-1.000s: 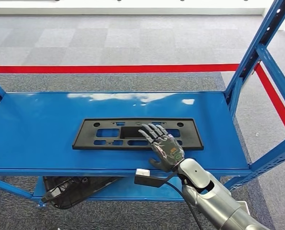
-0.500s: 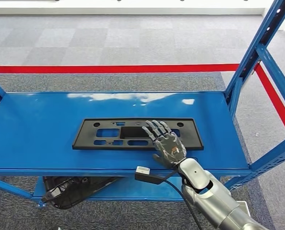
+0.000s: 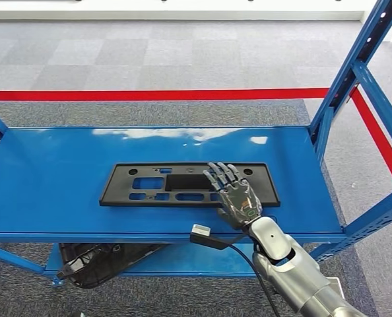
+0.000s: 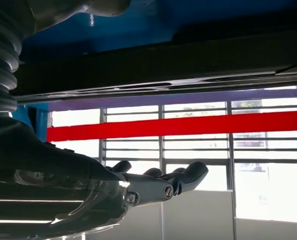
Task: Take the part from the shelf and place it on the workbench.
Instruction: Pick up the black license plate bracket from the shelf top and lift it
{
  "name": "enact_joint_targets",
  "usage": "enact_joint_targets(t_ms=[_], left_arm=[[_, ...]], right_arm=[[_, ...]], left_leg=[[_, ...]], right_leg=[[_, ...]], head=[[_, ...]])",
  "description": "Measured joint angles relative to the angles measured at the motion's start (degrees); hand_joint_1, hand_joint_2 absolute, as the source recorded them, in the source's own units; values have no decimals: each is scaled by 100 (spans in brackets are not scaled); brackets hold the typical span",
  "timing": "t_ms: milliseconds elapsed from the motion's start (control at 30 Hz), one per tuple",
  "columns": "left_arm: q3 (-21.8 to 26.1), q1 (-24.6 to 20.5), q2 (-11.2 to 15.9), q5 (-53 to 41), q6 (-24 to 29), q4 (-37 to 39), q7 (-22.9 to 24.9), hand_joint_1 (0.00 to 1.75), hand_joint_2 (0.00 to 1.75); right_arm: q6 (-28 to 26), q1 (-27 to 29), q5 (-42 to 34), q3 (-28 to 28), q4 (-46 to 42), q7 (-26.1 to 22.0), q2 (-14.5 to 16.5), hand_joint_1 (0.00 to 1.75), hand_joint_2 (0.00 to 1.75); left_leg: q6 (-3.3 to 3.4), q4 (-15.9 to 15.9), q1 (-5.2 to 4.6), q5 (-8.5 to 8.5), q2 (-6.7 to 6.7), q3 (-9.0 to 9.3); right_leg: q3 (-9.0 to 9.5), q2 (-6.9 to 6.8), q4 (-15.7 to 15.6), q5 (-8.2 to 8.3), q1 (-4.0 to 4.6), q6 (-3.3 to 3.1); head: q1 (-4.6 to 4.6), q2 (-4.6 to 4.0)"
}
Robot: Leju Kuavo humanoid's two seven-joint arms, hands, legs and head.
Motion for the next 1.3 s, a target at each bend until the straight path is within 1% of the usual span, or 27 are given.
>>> enact_joint_targets(t_ms=[33,100,133,167,267,367,933,1300], left_arm=[[0,0,0,-7,0,0,0,0,0],[0,0,0,-19,0,0,0,0,0],[0,0,0,-22,0,0,0,0,0],[0,0,0,-22,0,-1,0,0,0],[0,0,0,-13,0,-1,-4,0,0],[0,0,0,8,0,0,-17,0,0],[-2,1,0,-31,30,0,-45,0,0],[-73,5,2,-60,-82,-1,-499,0,0]], right_arm=[[-9,4,14,-27,17,-2,5,3,175],[-23,8,40,-69,54,-4,13,23,175],[-26,8,49,-83,72,-4,14,37,175],[-26,9,56,-96,89,-4,15,74,175],[-31,12,70,-121,137,-4,18,165,175],[-51,17,110,-158,186,-4,23,175,175],[-223,47,199,-287,251,-30,83,175,175],[-300,204,126,-428,115,-152,85,175,175]], left_leg=[[0,0,0,0,0,0],[0,0,0,0,0,0],[0,0,0,0,0,0],[0,0,0,0,0,0],[0,0,0,0,0,0],[0,0,0,0,0,0],[0,0,0,0,0,1],[0,0,0,0,0,1]], right_leg=[[0,0,0,0,0,0],[0,0,0,0,0,0],[0,0,0,0,0,0],[0,0,0,0,0,0],[0,0,0,0,0,0],[0,0,0,0,0,0],[1,0,0,0,0,0],[0,0,0,0,0,0]], head=[[0,0],[0,0],[0,0],[0,0],[0,0],[0,0],[0,0],[0,0]])
